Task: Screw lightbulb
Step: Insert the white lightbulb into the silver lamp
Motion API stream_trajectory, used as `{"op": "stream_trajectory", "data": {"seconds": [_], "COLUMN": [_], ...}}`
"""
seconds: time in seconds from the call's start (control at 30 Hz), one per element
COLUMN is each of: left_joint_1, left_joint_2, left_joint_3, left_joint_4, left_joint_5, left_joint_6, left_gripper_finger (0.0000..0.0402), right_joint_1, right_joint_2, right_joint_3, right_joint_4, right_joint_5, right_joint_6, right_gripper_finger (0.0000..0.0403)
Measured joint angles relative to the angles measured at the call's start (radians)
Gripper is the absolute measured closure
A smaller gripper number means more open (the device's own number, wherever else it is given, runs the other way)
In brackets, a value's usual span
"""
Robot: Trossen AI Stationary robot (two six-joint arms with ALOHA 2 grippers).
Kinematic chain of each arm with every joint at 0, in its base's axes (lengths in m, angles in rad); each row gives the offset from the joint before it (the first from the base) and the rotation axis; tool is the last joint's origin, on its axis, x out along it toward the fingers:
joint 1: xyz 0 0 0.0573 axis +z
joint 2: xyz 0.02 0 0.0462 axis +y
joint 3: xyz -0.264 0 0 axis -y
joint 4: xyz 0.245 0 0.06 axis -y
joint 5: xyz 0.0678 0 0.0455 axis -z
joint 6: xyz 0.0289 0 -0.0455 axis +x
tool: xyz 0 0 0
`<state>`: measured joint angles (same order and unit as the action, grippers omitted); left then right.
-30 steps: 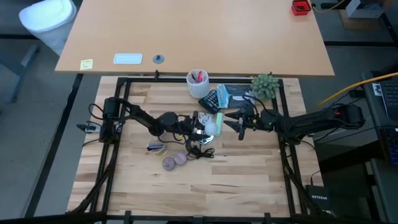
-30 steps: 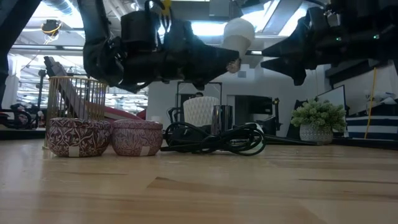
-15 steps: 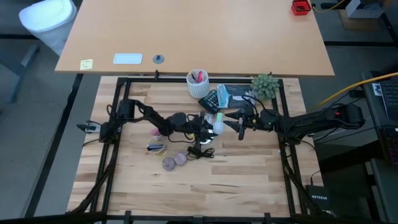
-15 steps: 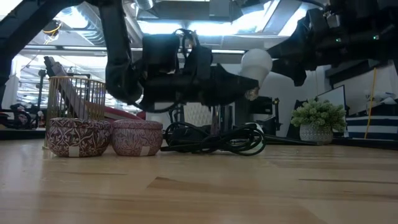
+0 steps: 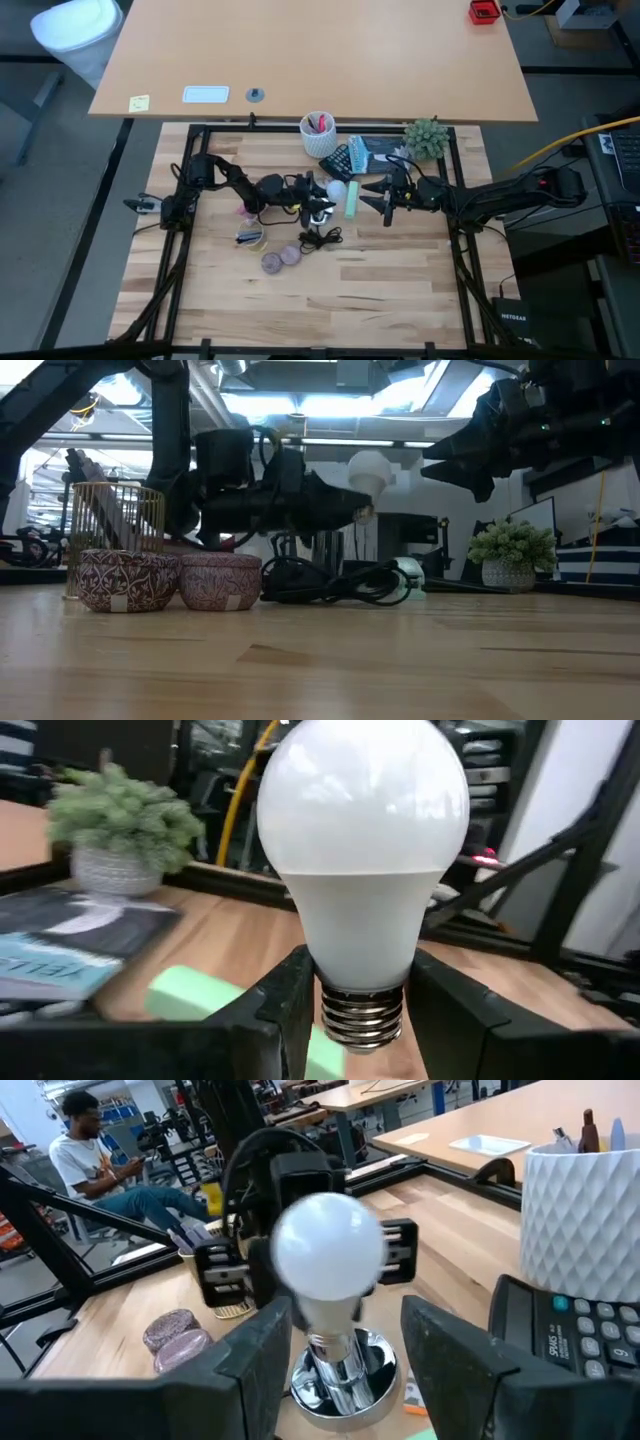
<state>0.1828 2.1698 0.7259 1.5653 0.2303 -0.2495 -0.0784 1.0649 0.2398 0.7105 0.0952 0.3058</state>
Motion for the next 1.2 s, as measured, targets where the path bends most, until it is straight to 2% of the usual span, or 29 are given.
{"op": "stream_trajectory", "data": {"seconds": [0.5,0.67,0.93,1.03,1.2], "left_joint_1": [0.048,0.093,0.201,0.232,0.222], "left_joint_2": [-0.007,-0.007,-0.018,-0.050,-0.122], "left_joint_3": [-0.028,-0.081,-0.096,-0.097,-0.100], "left_joint_4": [0.005,0.009,-0.001,0.000,0.002], "left_joint_5": [0.029,0.029,0.030,0.095,0.213], "left_joint_6": [0.043,0.029,0.048,0.026,0.020], "left_gripper_finger": [0.0273,0.0273,0.0273,0.0273,0.0273], "right_joint_1": [0.000,0.000,0.000,0.000,0.000], "right_joint_2": [0.000,0.000,0.000,0.000,0.000], "right_joint_3": [0.000,0.000,0.000,0.000,0.000], "right_joint_4": [-0.004,-0.004,-0.003,-0.003,-0.003], "right_joint_5": [0.000,0.000,0.000,0.000,-0.001], "right_joint_6": [0.009,0.011,0.011,0.011,0.011], "right_gripper_finger": [0.0207,0.0207,0.0207,0.0207,0.0207]}}
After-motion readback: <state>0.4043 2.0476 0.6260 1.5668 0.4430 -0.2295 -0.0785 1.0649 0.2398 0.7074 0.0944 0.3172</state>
